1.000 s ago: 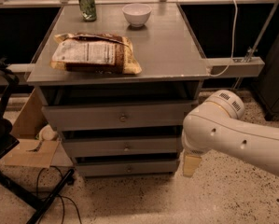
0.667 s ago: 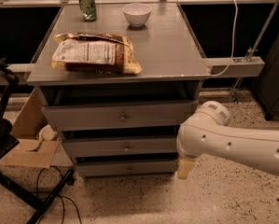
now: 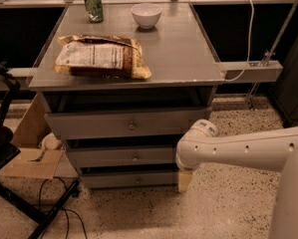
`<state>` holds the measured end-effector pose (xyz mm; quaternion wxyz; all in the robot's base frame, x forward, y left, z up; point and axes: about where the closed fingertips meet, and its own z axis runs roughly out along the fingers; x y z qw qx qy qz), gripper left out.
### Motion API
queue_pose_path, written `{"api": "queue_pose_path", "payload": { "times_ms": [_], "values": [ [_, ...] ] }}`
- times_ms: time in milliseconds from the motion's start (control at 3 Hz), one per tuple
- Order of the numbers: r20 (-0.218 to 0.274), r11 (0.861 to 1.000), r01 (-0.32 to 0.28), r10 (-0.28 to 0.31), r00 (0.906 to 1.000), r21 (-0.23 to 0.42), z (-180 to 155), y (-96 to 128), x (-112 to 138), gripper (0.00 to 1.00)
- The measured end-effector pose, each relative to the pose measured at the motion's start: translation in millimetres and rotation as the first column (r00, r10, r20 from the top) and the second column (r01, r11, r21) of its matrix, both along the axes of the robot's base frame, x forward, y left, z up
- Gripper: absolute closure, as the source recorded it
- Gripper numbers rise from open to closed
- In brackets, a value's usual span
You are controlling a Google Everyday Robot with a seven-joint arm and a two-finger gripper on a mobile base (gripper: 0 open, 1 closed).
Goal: Open middle drawer
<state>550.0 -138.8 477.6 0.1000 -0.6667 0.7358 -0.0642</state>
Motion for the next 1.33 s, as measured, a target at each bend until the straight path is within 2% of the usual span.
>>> {"api": "queue_pose_path", "payload": {
  "times_ms": [333,667,1000,1333],
  "values": [
    [-0.029,1.0,-0.031,0.031,0.9991,-0.002,-30.7,10.1,38.7,0.0],
    [-0.04,0.999,-0.048,0.048,0.998,0.005,-41.7,17.6,66.2,0.0],
    [-0.082,0.999,-0.033,0.033,0.9961,0.0,-57.5,20.4,85.1,0.26],
    [-0.082,0.999,-0.033,0.033,0.9961,0.0,-57.1,20.6,82.7,0.49]
  ]
}}
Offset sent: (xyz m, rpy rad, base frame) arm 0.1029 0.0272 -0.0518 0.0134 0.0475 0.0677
